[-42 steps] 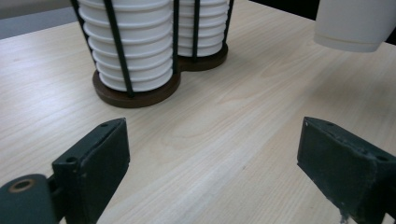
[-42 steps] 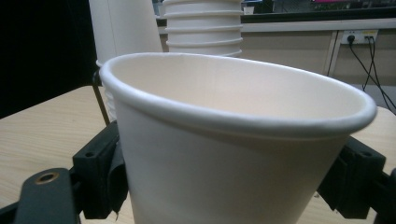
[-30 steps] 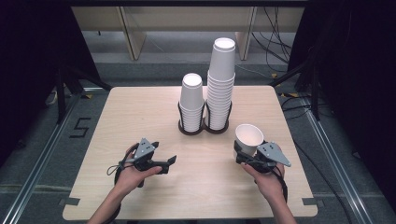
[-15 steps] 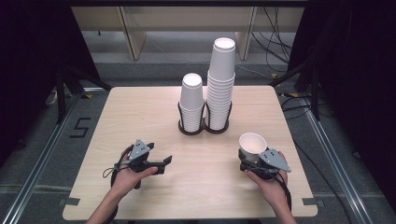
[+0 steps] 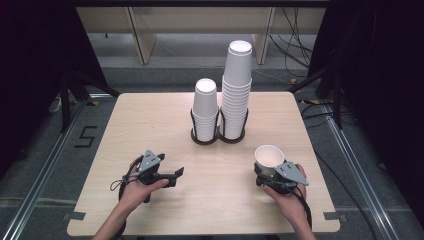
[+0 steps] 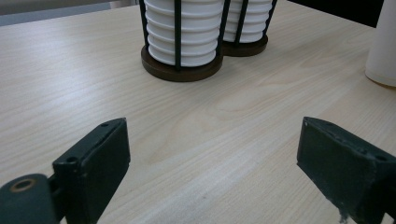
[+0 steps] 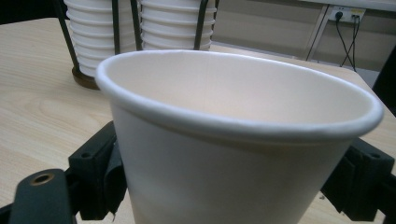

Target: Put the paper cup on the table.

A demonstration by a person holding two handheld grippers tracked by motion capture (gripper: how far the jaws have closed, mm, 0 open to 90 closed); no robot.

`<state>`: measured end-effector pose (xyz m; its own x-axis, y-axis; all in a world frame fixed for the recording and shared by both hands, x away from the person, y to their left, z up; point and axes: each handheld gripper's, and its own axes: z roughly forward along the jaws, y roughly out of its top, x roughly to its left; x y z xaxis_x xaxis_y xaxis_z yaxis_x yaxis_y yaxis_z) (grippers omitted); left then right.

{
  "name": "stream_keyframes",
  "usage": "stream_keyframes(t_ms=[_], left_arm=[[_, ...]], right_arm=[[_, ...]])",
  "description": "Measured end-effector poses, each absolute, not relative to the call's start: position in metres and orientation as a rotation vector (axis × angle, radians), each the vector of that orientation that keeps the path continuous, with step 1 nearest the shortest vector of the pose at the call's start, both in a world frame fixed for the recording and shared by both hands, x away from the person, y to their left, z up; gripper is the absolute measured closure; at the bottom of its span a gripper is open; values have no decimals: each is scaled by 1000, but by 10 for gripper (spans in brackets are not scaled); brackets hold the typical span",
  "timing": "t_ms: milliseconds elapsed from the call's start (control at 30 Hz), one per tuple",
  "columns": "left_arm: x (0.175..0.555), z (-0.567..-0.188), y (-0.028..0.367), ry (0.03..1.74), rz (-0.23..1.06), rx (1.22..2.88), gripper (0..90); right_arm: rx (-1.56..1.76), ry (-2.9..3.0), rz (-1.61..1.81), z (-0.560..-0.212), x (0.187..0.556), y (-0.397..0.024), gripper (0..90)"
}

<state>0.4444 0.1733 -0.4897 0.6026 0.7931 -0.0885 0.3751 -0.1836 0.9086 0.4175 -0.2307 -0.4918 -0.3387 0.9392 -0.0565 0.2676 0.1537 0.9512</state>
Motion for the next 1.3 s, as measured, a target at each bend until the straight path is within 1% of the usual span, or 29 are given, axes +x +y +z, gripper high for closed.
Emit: stream_keyframes(t_ms=[167, 300, 333, 367, 767, 1067, 1300], left_arm=[[444, -490, 173, 959, 505, 1793, 95], [444, -491, 174, 959, 505, 1801, 95], [444, -491, 174, 959, 505, 1801, 95], [445, -491, 174, 959, 503, 1799, 95], [445, -492, 177, 966, 506, 1799, 95], [447, -495, 181, 981, 512, 1804, 95], [448, -496, 185, 989, 517, 1800, 95]], right_arm=[[1157, 1753, 1222, -493, 415, -234, 123], [1170, 1784, 1221, -496, 413, -234, 52], [1170, 1784, 1221, -496, 413, -234, 52], [1191, 1768, 1196, -497, 413, -234, 6], [1197, 1833, 1154, -489, 402, -241, 5], [1169, 1893, 1121, -487, 382, -257, 5], [1164, 1910, 1068, -486, 372, -278, 5]])
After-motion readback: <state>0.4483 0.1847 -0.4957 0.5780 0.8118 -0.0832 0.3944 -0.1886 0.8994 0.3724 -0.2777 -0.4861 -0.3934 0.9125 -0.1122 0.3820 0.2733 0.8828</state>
